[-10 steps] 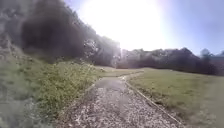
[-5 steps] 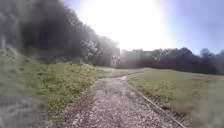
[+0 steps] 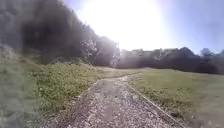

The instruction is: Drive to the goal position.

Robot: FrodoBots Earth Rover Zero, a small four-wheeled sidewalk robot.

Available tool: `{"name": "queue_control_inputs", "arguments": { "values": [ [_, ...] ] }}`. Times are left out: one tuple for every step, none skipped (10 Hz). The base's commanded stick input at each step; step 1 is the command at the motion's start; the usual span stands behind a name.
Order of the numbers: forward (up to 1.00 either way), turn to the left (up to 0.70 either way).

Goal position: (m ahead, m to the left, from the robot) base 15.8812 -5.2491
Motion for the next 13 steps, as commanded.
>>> {"name": "queue_control_inputs", "arguments": {
  "values": [
    [0.50,0.00],
    [0.50,0.00],
    [0.50,0.00],
    [0.50,0.00],
    [0.50,0.00],
    [0.50,0.00],
    [0.50,0.00],
    [0.50,0.00],
    [0.50,0.00],
    [0.50,0.00],
    [0.50,0.00],
    [0.50,0.00],
    [0.50,0.00]
  ]
}}
